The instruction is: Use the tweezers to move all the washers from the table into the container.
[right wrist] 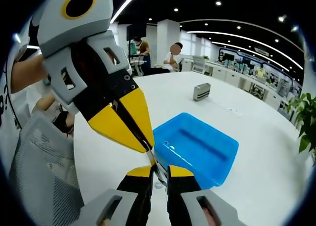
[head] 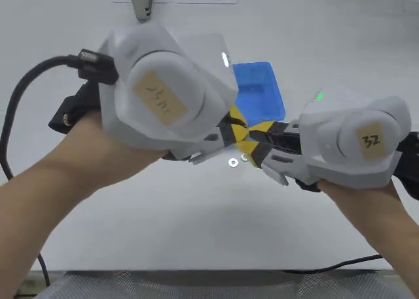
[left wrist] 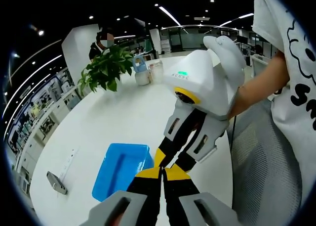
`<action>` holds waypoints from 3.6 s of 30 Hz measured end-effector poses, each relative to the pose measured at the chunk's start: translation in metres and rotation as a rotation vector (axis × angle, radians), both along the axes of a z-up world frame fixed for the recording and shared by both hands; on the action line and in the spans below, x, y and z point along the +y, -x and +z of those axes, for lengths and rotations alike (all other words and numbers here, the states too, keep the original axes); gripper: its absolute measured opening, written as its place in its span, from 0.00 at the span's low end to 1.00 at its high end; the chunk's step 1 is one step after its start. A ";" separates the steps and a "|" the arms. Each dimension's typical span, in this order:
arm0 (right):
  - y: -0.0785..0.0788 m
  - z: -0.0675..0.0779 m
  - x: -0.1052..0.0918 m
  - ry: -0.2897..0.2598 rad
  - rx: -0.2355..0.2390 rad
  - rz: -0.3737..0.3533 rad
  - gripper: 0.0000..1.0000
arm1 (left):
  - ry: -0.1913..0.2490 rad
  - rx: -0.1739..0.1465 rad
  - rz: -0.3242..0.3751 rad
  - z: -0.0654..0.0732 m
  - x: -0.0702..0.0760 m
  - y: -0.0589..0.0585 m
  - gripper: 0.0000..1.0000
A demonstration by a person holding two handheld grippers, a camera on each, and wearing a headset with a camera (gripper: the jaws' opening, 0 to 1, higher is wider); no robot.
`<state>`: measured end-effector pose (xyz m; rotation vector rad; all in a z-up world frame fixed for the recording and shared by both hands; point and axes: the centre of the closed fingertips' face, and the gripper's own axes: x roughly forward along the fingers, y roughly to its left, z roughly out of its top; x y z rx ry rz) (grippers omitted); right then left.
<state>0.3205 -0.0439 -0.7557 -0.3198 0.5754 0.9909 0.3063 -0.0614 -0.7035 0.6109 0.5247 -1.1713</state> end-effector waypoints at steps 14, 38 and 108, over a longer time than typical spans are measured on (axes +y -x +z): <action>0.012 -0.011 0.007 -0.032 0.072 0.005 0.07 | -0.034 0.038 -0.001 -0.010 0.004 0.010 0.00; 0.014 -0.015 0.009 -0.006 0.068 0.028 0.04 | -0.059 0.039 -0.014 -0.014 0.002 0.011 0.00; -0.070 -0.011 0.045 0.059 -0.062 0.042 0.04 | -0.060 -0.099 0.085 -0.016 0.037 -0.072 0.00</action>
